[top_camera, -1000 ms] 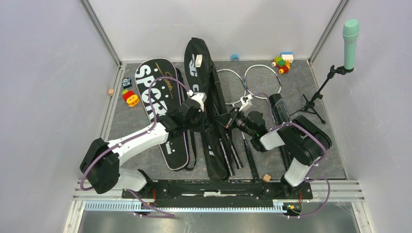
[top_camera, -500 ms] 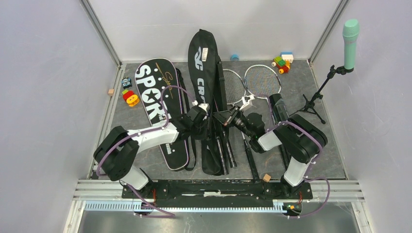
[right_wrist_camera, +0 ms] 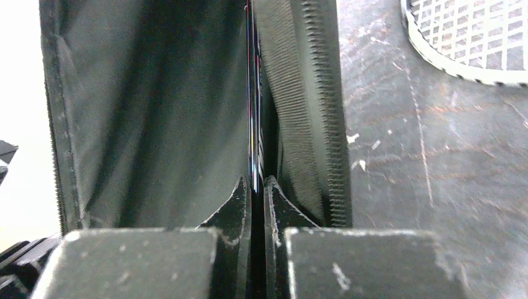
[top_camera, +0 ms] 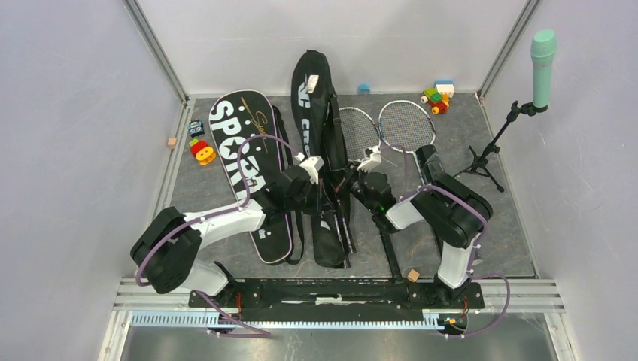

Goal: Pack up the badminton gear
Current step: Adjust the racket bag at the center of the board.

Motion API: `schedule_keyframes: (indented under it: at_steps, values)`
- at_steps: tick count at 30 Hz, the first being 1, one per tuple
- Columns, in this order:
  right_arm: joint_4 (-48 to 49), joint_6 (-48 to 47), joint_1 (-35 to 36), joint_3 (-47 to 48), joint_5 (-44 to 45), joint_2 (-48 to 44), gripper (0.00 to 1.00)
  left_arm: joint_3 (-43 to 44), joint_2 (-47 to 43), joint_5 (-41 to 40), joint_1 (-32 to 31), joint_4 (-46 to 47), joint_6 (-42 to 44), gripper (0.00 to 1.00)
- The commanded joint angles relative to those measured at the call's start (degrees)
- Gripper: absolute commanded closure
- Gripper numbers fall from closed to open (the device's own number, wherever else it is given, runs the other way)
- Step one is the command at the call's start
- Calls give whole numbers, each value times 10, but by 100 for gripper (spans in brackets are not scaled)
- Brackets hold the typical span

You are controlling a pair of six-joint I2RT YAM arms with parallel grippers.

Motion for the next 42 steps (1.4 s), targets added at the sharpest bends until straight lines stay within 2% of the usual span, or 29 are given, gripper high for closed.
schedule_keyframes:
  at_steps: [1, 3, 5, 6, 8, 10, 14, 19, 24, 29, 32, 35, 38, 42]
  values:
    - [109, -73, -26, 138, 240, 30, 100, -32, -25, 203, -54, -14, -20, 98]
    - [105, -89, -32, 156, 212, 51, 100, -35, -42, 179, -56, -31, -12, 98]
    - [91, -92, -42, 156, 145, 58, 99, -31, -57, 121, -55, -73, 3, 98]
    - [90, -98, -44, 145, 120, 56, 90, -30, -61, 91, -54, -87, 10, 98]
    - [95, -122, -45, 102, 68, 39, 65, -25, -63, 42, -47, -106, 16, 98]
    - [76, -143, -45, 58, 17, 10, 53, -27, -59, 1, -38, -104, 16, 98]
    - [14, -206, -46, 1, -81, -67, 44, -31, -41, -35, -18, -81, 11, 98]
    - [-161, -286, -44, -23, -183, -196, 34, -33, -36, -44, -15, -64, 15, 98]
    - [-375, -371, -26, -69, -214, -336, 32, -35, -35, -35, -14, -50, 14, 98]
    - [-578, -394, 9, -76, -241, -409, 37, -34, -31, -13, -14, -42, 20, 98]
    - [-575, -370, 64, -122, -270, -447, 39, -30, -28, -10, -14, -43, 27, 98]
    - [-594, -358, 96, -137, -249, -459, 40, -29, -27, -4, -14, -41, 30, 98]
    - [-615, -355, 115, -138, -208, -441, 41, -30, -23, -3, -14, -33, 32, 98]
    - [-581, -329, 141, -151, -193, -395, 42, -31, -16, -2, -14, -28, 25, 98]
